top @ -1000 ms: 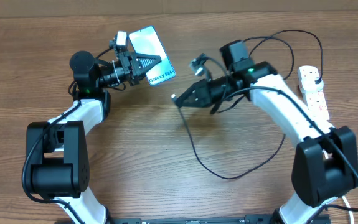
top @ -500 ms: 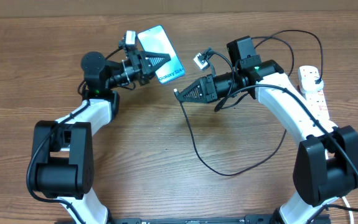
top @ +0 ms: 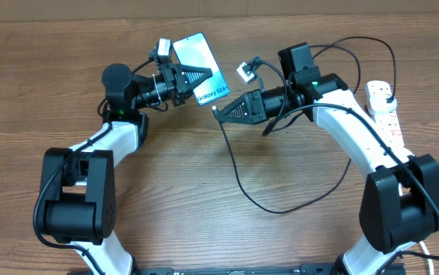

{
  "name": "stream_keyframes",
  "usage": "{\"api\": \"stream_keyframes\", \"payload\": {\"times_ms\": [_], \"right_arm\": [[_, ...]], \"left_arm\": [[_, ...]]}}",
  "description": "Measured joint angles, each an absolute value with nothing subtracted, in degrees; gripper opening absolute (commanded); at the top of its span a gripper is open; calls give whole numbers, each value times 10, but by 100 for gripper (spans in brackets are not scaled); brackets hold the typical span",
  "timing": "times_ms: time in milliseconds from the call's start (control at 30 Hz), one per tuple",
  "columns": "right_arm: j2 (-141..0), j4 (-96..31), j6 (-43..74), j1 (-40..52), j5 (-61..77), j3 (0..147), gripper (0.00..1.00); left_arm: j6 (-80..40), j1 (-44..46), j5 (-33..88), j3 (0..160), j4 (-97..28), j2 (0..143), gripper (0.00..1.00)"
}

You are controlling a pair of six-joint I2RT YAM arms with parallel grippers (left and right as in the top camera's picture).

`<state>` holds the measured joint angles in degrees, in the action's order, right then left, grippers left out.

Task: Plug charger to phone and switch on socket
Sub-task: 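Raise the plug toward the phone's bottom port with the right gripper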

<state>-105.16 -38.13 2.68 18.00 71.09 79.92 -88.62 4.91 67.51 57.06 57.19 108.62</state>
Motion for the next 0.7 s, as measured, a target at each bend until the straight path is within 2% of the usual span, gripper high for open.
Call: {"api": "stream_keyframes", "payload": {"times_ms": [700], "right_arm": [[-1052, -352, 73, 180, 683, 799, 4]], "left_arm": [[-886, 49, 689, 571, 572, 1086, 4]]}}
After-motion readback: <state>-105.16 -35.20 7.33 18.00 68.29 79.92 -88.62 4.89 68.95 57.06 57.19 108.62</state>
